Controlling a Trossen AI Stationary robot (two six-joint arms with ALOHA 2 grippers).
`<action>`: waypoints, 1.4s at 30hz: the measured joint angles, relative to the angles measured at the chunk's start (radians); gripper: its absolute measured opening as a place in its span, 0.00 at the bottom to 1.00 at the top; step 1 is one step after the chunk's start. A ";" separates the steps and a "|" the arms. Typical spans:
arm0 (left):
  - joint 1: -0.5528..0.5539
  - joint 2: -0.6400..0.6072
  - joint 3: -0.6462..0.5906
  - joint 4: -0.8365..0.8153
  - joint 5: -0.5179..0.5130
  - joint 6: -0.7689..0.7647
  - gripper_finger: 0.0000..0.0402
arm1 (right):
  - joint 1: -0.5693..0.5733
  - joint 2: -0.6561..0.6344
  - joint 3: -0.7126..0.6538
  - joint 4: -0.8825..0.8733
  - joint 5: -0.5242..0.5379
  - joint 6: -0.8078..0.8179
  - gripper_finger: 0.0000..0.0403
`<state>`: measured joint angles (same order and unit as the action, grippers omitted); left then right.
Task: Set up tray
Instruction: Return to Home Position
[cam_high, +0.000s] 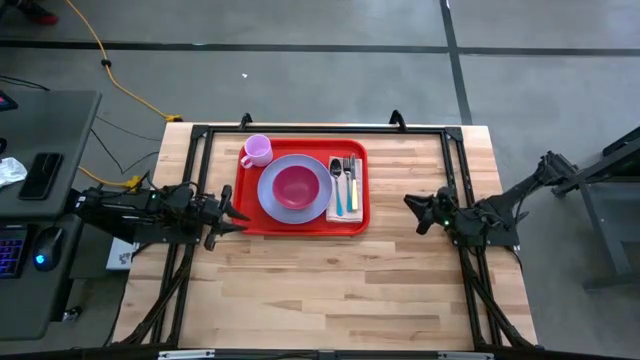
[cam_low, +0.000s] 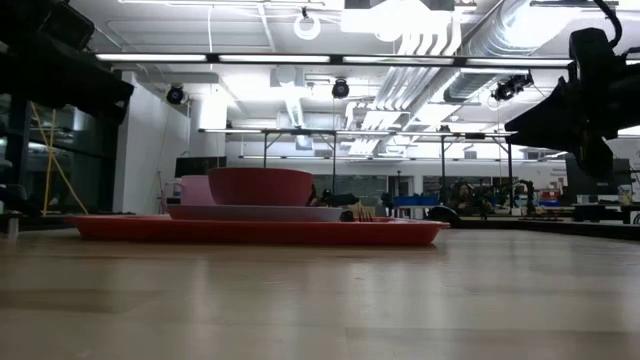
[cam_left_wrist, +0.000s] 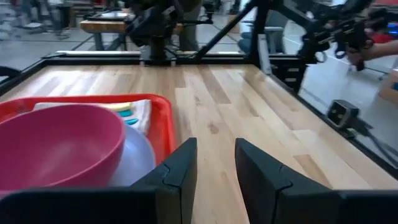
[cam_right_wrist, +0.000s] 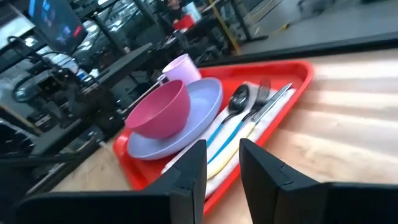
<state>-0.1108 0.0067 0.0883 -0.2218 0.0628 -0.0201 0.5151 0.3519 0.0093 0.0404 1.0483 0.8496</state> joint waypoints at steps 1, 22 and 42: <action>0.000 0.000 0.000 0.001 0.015 0.005 0.35 | -0.012 0.000 0.000 0.007 -0.031 0.004 0.18; 0.000 0.000 -0.005 0.047 0.162 -0.006 0.35 | -0.482 -0.066 0.000 0.134 -0.684 -0.195 0.18; 0.222 0.001 -0.065 0.262 0.392 -0.028 0.35 | -0.585 -0.300 0.003 0.004 -0.831 -0.316 0.18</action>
<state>0.1112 0.0079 0.0229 0.0406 0.4549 -0.0486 -0.0698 0.0523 0.0120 0.0445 0.2173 0.5334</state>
